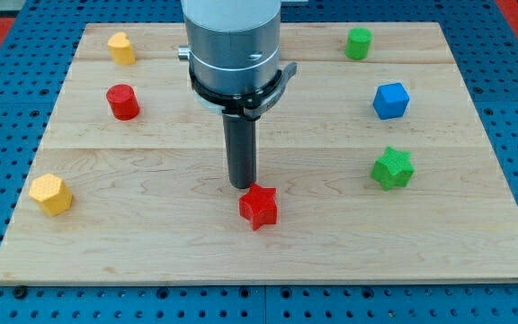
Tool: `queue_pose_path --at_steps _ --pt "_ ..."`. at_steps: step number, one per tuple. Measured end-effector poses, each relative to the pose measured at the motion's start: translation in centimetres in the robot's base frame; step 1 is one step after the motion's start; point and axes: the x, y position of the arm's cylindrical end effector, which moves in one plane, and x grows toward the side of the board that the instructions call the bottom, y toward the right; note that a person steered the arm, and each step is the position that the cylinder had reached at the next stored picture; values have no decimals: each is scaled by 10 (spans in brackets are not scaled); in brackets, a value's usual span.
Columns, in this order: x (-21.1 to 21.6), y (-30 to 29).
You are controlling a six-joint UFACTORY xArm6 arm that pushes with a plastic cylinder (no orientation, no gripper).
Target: Slide the green star towards the bottom right corner of the board
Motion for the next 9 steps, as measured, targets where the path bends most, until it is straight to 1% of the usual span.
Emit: queue_pose_path --at_steps 1,2,3,4,6,7,9 --pt "17 0" --pt "22 0" --pt "-2 12" --pt "-29 45" --pt "-41 127" --pt "-39 165" --pt "6 196"
